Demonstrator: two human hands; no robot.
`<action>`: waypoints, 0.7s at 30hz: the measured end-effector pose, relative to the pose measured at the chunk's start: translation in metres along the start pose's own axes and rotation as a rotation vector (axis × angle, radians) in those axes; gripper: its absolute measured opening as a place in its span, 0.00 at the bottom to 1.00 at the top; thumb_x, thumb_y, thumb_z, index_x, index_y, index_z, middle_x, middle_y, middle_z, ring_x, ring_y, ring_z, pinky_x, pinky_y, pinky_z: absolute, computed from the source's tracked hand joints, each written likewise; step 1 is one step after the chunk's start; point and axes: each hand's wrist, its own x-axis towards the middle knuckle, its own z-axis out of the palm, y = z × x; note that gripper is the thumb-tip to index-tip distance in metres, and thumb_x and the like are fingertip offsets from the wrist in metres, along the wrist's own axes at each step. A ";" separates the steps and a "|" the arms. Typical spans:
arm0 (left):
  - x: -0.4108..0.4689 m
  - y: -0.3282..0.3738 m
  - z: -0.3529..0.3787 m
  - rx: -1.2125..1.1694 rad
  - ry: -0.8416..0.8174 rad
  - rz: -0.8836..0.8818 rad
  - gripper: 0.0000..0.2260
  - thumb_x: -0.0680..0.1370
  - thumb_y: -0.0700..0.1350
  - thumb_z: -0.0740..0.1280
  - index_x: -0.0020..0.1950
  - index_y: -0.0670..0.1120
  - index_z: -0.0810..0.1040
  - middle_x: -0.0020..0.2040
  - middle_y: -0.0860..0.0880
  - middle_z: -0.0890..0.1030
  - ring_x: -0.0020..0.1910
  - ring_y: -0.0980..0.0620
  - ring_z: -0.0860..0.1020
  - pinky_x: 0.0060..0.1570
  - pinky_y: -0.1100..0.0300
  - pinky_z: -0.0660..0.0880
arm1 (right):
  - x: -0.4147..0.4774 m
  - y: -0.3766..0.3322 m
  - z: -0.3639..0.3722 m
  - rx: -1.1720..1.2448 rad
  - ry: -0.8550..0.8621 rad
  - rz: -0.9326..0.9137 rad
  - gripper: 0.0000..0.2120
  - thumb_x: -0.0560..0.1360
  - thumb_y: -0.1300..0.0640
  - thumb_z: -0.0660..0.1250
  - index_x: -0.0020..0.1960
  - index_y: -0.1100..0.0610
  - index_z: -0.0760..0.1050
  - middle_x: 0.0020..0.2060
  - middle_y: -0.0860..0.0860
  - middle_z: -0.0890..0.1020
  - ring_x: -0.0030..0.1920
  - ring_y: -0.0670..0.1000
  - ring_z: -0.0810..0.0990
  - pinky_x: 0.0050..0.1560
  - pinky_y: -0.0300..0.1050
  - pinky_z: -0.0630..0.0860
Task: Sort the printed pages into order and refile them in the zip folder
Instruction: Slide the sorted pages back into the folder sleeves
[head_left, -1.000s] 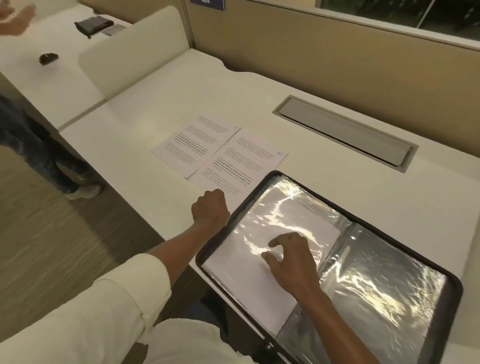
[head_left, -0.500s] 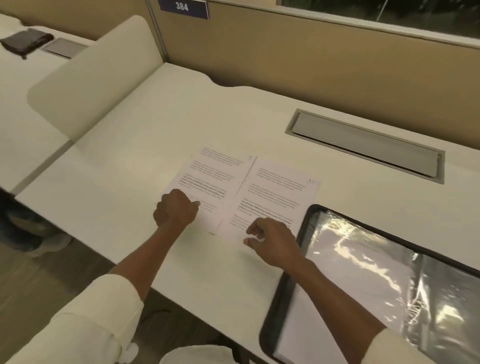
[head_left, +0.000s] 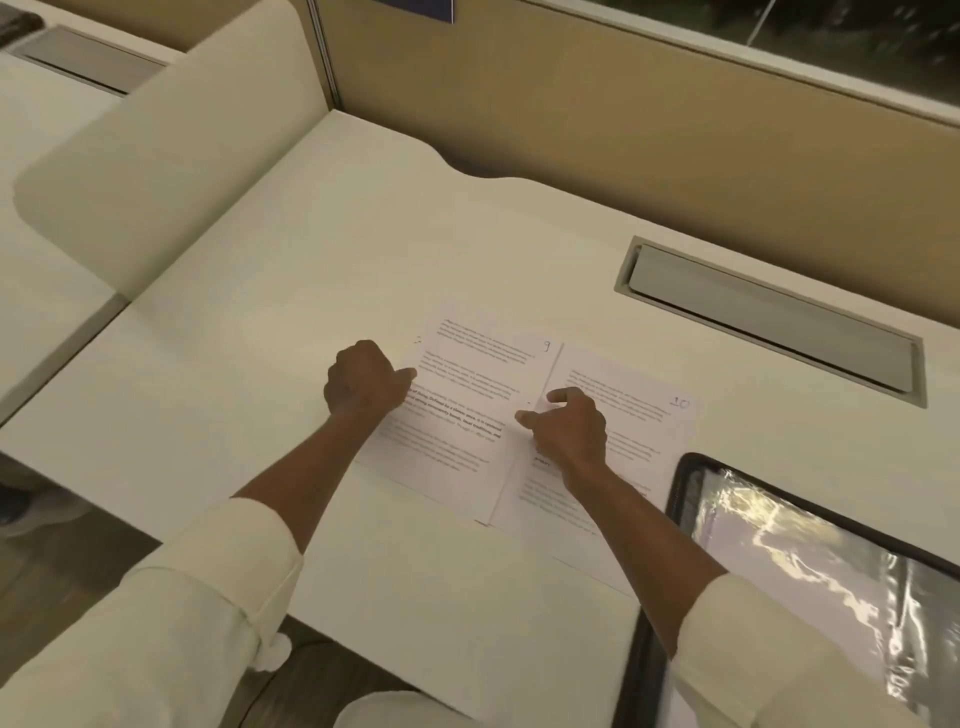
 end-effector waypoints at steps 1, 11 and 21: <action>0.002 0.002 0.000 -0.008 0.002 -0.017 0.26 0.74 0.60 0.78 0.58 0.40 0.81 0.58 0.40 0.84 0.60 0.36 0.82 0.57 0.47 0.80 | 0.001 -0.003 0.001 -0.035 0.020 0.005 0.30 0.64 0.40 0.80 0.61 0.46 0.74 0.54 0.48 0.83 0.51 0.55 0.85 0.55 0.56 0.82; 0.013 0.018 0.006 -0.147 -0.140 -0.082 0.27 0.70 0.57 0.82 0.56 0.40 0.79 0.59 0.40 0.83 0.60 0.36 0.82 0.60 0.45 0.80 | 0.008 -0.011 0.016 -0.210 0.072 0.002 0.31 0.66 0.50 0.83 0.60 0.51 0.68 0.53 0.49 0.80 0.52 0.56 0.82 0.53 0.54 0.81; 0.014 -0.002 -0.009 -0.423 -0.255 0.082 0.07 0.73 0.41 0.81 0.48 0.46 0.86 0.45 0.46 0.87 0.45 0.43 0.86 0.51 0.48 0.84 | 0.004 -0.010 0.012 -0.178 0.076 0.008 0.32 0.66 0.44 0.83 0.61 0.50 0.69 0.55 0.48 0.79 0.54 0.55 0.81 0.54 0.54 0.80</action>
